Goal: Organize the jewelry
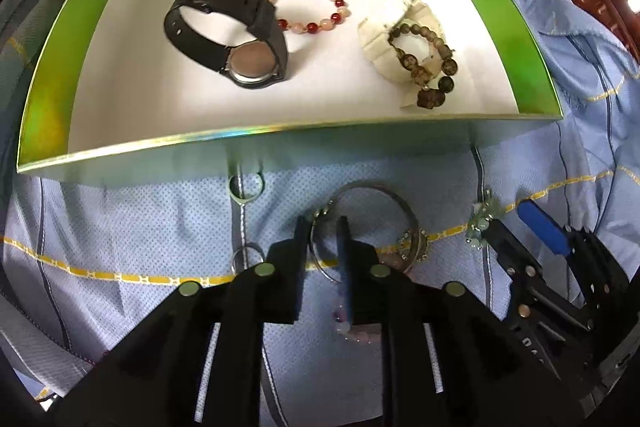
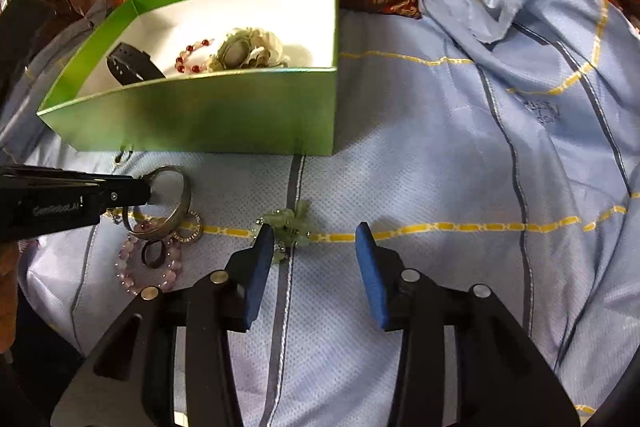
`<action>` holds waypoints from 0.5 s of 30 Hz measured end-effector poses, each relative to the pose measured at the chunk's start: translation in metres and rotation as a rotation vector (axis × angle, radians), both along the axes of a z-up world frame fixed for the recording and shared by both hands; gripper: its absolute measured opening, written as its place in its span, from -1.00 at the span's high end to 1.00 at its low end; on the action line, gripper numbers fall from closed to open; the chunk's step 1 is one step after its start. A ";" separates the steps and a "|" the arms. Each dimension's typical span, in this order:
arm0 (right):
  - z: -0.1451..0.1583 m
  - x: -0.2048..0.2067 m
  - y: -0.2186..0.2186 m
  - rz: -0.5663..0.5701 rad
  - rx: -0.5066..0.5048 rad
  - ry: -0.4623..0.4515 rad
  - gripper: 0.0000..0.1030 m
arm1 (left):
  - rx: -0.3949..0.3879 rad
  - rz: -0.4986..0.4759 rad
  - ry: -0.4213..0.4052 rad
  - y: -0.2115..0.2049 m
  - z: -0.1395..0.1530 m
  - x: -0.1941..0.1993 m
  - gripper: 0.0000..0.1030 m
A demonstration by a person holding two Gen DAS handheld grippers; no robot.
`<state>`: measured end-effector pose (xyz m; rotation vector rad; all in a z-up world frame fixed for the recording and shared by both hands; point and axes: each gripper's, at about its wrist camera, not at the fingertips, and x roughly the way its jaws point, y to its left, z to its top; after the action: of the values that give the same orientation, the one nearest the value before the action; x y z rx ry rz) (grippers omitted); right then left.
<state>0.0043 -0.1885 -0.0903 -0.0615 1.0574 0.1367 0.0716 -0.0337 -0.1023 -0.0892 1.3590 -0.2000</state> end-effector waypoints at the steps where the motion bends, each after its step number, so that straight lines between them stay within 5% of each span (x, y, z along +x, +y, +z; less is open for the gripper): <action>1: -0.001 0.001 0.002 0.005 -0.001 -0.002 0.18 | 0.007 -0.005 -0.004 -0.002 0.000 0.000 0.66; 4: -0.002 -0.001 0.008 0.024 -0.007 -0.009 0.22 | 0.042 -0.014 -0.016 -0.006 0.001 0.000 0.89; 6: -0.003 -0.001 0.009 0.044 0.015 0.005 0.84 | 0.038 -0.013 -0.014 -0.004 0.001 -0.001 0.93; 15: 0.021 -0.013 0.010 0.062 0.053 -0.033 0.98 | -0.036 -0.017 -0.058 0.005 0.027 -0.009 0.92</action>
<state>-0.0089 -0.1785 -0.0694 -0.0480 1.0187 0.2190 0.0622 -0.0284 -0.0756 -0.1014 1.2985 -0.2398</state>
